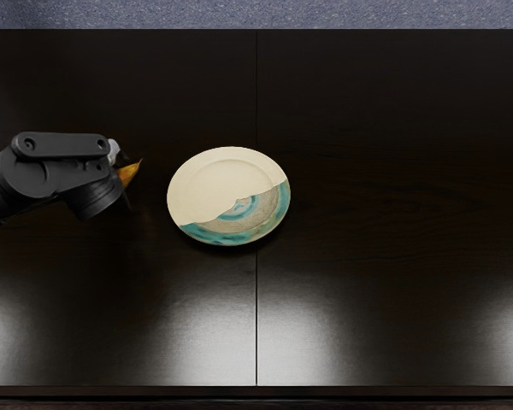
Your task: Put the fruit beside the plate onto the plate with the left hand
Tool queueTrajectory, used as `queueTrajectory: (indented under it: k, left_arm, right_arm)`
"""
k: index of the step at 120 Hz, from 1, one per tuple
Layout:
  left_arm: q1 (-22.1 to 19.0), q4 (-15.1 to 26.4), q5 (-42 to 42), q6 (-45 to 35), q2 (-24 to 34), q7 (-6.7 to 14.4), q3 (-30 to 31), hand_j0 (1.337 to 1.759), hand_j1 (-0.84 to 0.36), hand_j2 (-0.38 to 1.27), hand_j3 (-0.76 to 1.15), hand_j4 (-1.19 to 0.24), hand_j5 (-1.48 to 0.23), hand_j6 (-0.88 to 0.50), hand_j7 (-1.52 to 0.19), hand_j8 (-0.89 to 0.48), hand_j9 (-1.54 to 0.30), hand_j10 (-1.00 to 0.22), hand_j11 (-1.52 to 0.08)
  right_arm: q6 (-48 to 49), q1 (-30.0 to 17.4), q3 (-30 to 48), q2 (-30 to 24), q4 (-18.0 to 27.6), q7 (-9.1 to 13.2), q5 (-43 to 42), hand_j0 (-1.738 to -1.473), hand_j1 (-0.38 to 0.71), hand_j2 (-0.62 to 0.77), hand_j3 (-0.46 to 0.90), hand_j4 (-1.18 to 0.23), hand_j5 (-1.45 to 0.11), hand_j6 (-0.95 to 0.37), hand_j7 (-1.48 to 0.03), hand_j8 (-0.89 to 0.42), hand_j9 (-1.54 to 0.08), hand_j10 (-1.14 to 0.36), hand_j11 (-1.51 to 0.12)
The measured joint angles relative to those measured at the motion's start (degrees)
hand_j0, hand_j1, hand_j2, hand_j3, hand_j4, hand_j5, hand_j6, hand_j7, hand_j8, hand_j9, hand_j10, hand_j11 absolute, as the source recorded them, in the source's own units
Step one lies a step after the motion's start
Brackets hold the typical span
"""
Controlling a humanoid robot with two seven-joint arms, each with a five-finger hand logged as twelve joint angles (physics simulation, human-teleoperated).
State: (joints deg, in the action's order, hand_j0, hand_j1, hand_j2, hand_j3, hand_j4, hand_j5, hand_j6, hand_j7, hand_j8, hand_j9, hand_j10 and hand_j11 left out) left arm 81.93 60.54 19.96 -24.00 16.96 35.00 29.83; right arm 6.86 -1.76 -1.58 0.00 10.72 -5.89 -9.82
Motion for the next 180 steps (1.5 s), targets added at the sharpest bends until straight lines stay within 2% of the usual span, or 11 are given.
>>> queueTrajectory:
  k: [30,50,60,83,105,114,128,143,158,168,180]
  left_arm:
    - [0.0,0.0,0.0,0.0,0.0,0.0,0.7,1.658,-0.06,0.07,0.0,-0.34,-0.44,-0.34,-0.44,-0.34,-0.44,-0.34,-0.44]
    - [0.0,0.0,-1.2,0.5,0.2,0.0,-0.9,1.658,-0.25,0.1,0.0,-0.47,-0.65,-0.48,-0.65,-0.36,-0.47,-0.5,-0.65]
    - [0.0,0.1,-1.9,0.8,0.3,0.0,-3.3,1.658,-0.34,0.23,0.0,-0.59,-0.79,-0.55,-0.78,-0.51,-0.66,-0.57,-0.79]
    - [0.0,0.1,-2.6,0.9,0.4,0.0,-5.7,1.656,-0.37,0.53,0.0,-0.73,-0.98,-0.56,-0.97,-0.53,-0.92,-0.63,-0.98]
    - [-0.2,0.1,-2.8,1.0,0.6,-0.1,-6.8,1.655,-0.35,0.52,0.0,-0.77,-1.07,-0.54,-1.04,-0.5,-1.02,-0.62,-1.06]
    - [-0.3,0.0,-2.8,1.1,3.4,-0.1,-7.5,1.654,-0.32,0.44,0.0,-0.78,-1.09,-0.55,-1.07,-0.49,-1.04,-0.62,-1.07]
    - [-0.6,0.0,-2.8,1.0,9.1,-0.1,-10.1,1.654,-0.34,0.53,0.0,-0.8,-1.1,-0.56,-1.08,-0.5,-1.06,-0.62,-1.09]
    - [-1.8,0.1,-3.1,3.5,14.5,0.0,-18.1,1.655,-0.37,0.69,0.0,-0.82,-1.1,-0.58,-1.09,-0.51,-1.08,-0.66,-1.1]
    - [-10.6,0.1,-3.6,18.2,17.0,0.0,-37.6,1.656,-0.32,0.69,0.0,-0.85,-1.1,-0.68,-1.1,-0.53,-1.1,-0.69,-1.12]
    - [-10.9,0.1,-4.6,27.1,16.5,0.0,-47.0,1.656,-0.34,0.68,0.0,-0.86,-1.12,-0.73,-1.12,-0.53,-1.11,-0.68,-1.13]
    - [-10.9,0.1,-6.2,33.0,15.4,0.0,-52.1,1.655,-0.35,0.71,0.0,-0.86,-1.12,-0.74,-1.13,-0.55,-1.12,-0.69,-1.14]
  right_arm:
    - [0.0,0.0,0.0,0.0,0.0,0.0,0.0,-1.658,-0.34,0.0,0.0,-0.01,-0.01,-0.01,-0.01,-0.01,-0.01,-0.01,-0.01]
    - [0.0,0.0,0.0,0.0,0.0,0.0,0.0,-1.658,-0.34,0.0,0.0,-0.01,-0.01,-0.01,-0.01,-0.01,-0.01,-0.01,-0.01]
    - [0.0,0.0,0.0,0.0,0.0,0.0,0.0,-1.658,-0.34,0.0,0.0,-0.01,-0.01,-0.01,-0.01,-0.01,-0.01,-0.01,-0.01]
    - [0.0,0.0,0.0,0.0,0.0,0.0,0.0,-1.658,-0.34,0.0,0.0,-0.01,-0.01,-0.01,-0.01,-0.01,-0.01,-0.01,-0.01]
    - [0.0,0.0,0.0,0.0,0.0,0.0,0.0,-1.658,-0.34,0.0,0.0,-0.01,-0.01,-0.01,-0.01,-0.01,-0.01,-0.01,-0.01]
    - [0.0,0.0,0.0,0.0,0.0,0.0,0.0,-1.658,-0.34,0.0,0.0,-0.01,-0.01,-0.01,-0.01,-0.01,-0.01,-0.01,-0.01]
    - [0.0,0.0,0.0,0.0,0.0,0.0,0.0,-1.658,-0.34,0.0,0.0,-0.01,-0.01,-0.01,-0.01,-0.01,-0.01,-0.01,-0.01]
    - [0.0,0.0,0.0,0.0,0.0,0.0,0.0,-1.658,-0.34,0.0,0.0,-0.01,-0.01,-0.01,-0.01,-0.01,-0.01,-0.01,-0.01]
    - [0.0,0.0,0.0,0.0,0.0,0.0,0.0,-1.658,-0.34,0.0,0.0,-0.01,-0.01,-0.01,-0.01,-0.01,-0.01,-0.01,-0.01]
    - [0.0,0.0,0.0,0.0,0.0,0.0,0.0,-1.658,-0.34,0.0,0.0,-0.01,-0.01,-0.01,-0.01,-0.01,-0.01,-0.01,-0.01]
    - [0.0,0.0,0.0,0.0,0.0,0.0,0.0,-1.658,-0.34,0.0,0.0,-0.01,-0.01,-0.01,-0.01,-0.01,-0.01,-0.01,-0.01]
